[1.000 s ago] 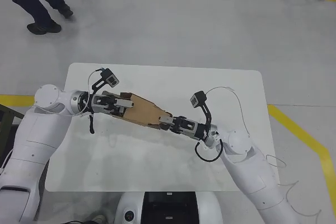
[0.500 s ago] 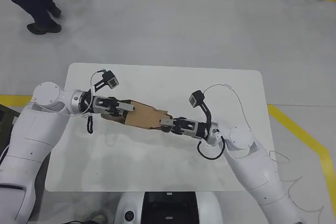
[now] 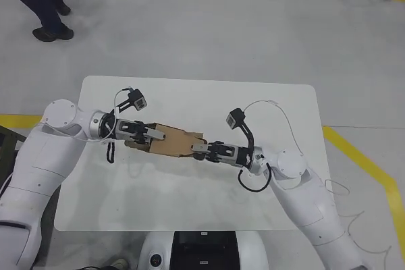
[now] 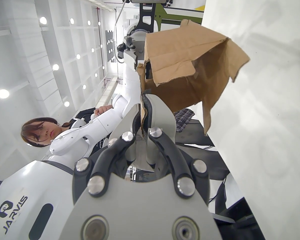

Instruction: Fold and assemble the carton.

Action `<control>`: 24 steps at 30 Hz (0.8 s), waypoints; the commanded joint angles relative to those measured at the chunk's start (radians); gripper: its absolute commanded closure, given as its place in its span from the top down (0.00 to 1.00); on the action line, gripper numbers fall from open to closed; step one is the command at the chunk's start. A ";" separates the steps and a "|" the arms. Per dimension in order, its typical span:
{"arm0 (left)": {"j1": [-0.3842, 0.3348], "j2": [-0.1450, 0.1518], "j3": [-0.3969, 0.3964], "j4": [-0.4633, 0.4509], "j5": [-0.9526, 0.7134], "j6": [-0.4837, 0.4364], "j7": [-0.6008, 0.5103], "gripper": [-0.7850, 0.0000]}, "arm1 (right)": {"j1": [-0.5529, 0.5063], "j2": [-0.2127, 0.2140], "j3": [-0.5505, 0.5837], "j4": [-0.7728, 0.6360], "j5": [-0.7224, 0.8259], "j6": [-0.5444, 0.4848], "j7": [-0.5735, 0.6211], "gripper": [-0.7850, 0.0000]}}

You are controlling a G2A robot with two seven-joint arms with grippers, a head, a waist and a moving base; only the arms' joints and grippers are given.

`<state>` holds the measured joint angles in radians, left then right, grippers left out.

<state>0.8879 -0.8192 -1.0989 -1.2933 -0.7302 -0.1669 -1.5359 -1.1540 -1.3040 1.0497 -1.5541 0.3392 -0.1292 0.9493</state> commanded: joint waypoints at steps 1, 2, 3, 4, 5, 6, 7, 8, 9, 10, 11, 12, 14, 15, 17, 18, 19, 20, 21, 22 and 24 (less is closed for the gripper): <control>-0.001 0.001 0.004 -0.001 -0.001 -0.001 0.000 0.07 | -0.001 0.001 -0.001 0.000 0.000 0.000 -0.002 0.00; -0.001 0.001 0.008 -0.002 -0.002 -0.001 0.000 0.00 | -0.001 0.001 -0.002 -0.001 0.002 0.001 -0.002 0.00; -0.001 0.002 0.010 -0.002 -0.002 -0.002 0.000 0.00 | -0.001 0.001 -0.003 -0.001 0.003 0.001 -0.003 0.00; -0.001 0.002 0.013 -0.003 -0.003 -0.003 0.000 0.00 | -0.002 0.002 -0.003 -0.001 0.003 0.000 -0.005 0.00; -0.001 0.003 0.016 -0.002 -0.004 -0.002 0.000 0.00 | -0.003 0.002 -0.002 -0.001 0.004 0.000 -0.008 0.00; -0.001 0.003 0.018 -0.002 -0.004 -0.003 0.000 0.00 | -0.005 0.003 -0.002 -0.002 0.005 0.000 -0.012 0.00; -0.001 0.004 0.020 -0.002 -0.005 -0.003 0.000 0.00 | -0.006 0.003 -0.002 -0.003 0.006 -0.001 -0.016 0.24; -0.001 0.005 0.021 -0.001 -0.006 -0.004 0.000 0.00 | -0.007 0.003 -0.003 -0.004 0.004 -0.001 -0.018 0.86; -0.001 0.006 0.023 0.000 -0.007 -0.006 0.000 0.00 | -0.007 0.004 -0.005 -0.006 -0.003 -0.003 -0.016 1.00; -0.002 0.007 0.023 0.002 -0.005 -0.008 0.000 0.00 | -0.008 0.004 -0.006 -0.008 -0.002 -0.006 -0.016 1.00; -0.003 0.008 0.024 0.004 -0.003 -0.009 0.000 0.00 | -0.011 0.004 -0.006 -0.010 0.005 -0.010 -0.020 1.00; -0.003 0.009 0.025 0.006 -0.002 -0.010 0.000 0.00 | -0.013 0.004 -0.007 -0.012 0.008 -0.014 -0.025 1.00; -0.003 0.011 0.027 0.007 -0.001 -0.013 0.000 0.00 | -0.013 0.005 -0.010 -0.017 -0.005 -0.022 -0.033 1.00; -0.003 0.012 0.027 0.008 0.001 -0.014 0.000 0.00 | -0.016 0.005 -0.014 -0.022 -0.005 -0.024 -0.037 1.00; -0.003 0.013 0.028 0.010 0.007 -0.018 0.000 0.00 | -0.021 0.004 -0.018 -0.035 0.000 -0.030 -0.046 1.00; -0.003 0.014 0.028 0.013 0.012 -0.020 0.000 0.00 | -0.024 0.004 -0.019 -0.040 0.002 -0.036 -0.054 1.00; -0.003 0.015 0.027 0.015 0.019 -0.023 0.000 0.00 | -0.027 0.004 -0.020 -0.046 0.005 -0.042 -0.063 1.00; -0.003 0.015 0.027 0.018 0.025 -0.027 0.000 0.00 | -0.029 0.003 -0.021 -0.051 0.008 -0.047 -0.070 1.00; -0.003 0.015 0.027 0.020 0.027 -0.030 0.000 0.00 | -0.031 0.003 -0.021 -0.056 0.013 -0.053 -0.078 1.00; -0.002 0.015 0.026 0.022 0.029 -0.032 0.000 0.00 | -0.032 0.002 -0.022 -0.060 0.015 -0.055 -0.084 1.00; -0.001 0.014 0.025 0.024 0.036 -0.037 0.002 0.00 | -0.035 0.001 -0.024 -0.071 0.029 -0.061 -0.098 1.00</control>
<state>0.8863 -0.8047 -1.0733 -1.2699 -0.6968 -0.2015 -1.5357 -1.1877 -1.3022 1.0261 -1.6214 0.3618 -0.1884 0.8562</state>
